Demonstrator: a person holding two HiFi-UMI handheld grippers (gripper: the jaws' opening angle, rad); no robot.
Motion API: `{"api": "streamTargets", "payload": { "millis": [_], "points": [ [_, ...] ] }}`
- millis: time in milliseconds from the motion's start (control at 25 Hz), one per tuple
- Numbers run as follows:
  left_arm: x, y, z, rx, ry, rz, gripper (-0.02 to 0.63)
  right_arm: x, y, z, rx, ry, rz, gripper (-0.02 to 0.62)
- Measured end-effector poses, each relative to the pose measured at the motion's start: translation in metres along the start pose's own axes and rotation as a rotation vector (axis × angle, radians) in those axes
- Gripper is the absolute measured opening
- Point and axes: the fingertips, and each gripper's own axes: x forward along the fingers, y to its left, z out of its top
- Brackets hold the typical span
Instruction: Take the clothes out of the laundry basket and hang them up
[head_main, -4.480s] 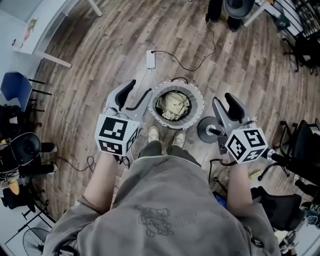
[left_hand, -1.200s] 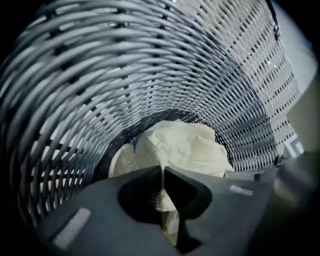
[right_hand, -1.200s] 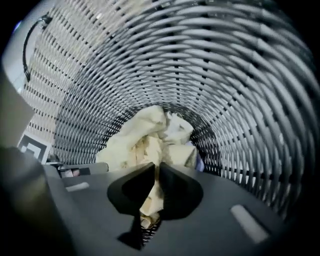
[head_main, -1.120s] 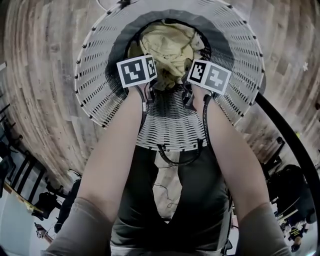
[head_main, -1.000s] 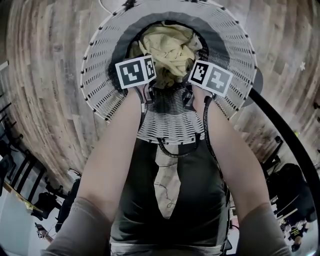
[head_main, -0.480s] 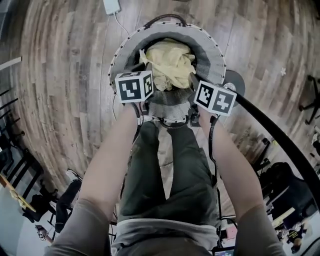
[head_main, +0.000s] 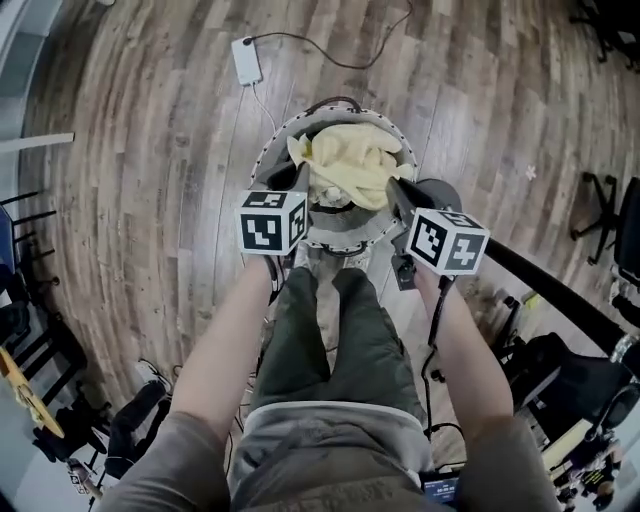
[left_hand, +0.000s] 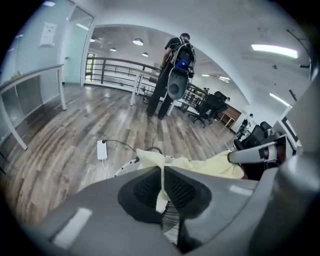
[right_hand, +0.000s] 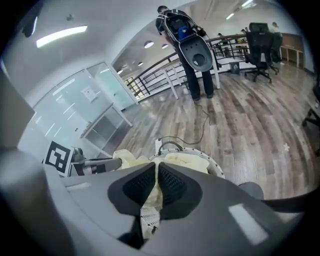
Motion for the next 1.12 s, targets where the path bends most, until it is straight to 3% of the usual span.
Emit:
{"api": "streamTargets", "payload": {
  "millis": [240,440,720,1120],
  "points": [
    [-0.085,-0.031,0.069,0.029,-0.113,-0.047,0.012,-0.085,0.067,0.051,-0.073,-0.105,0.063,0.046],
    [-0.157,-0.062,0.124,0.101,-0.214,-0.085,0.012,-0.16,0.12,0.093,-0.078,-0.242,0.147,0.046],
    [-0.255,-0.11,0.195,0.209,-0.359,-0.148,0.012,-0.261,0.181,0.147,-0.179,-0.392,0.213,0.046],
    [-0.366,-0.161,0.234,0.329,-0.488,-0.213,0.012,-0.366,0.244,0.172,-0.342,-0.524,0.258,0.046]
  ]
}}
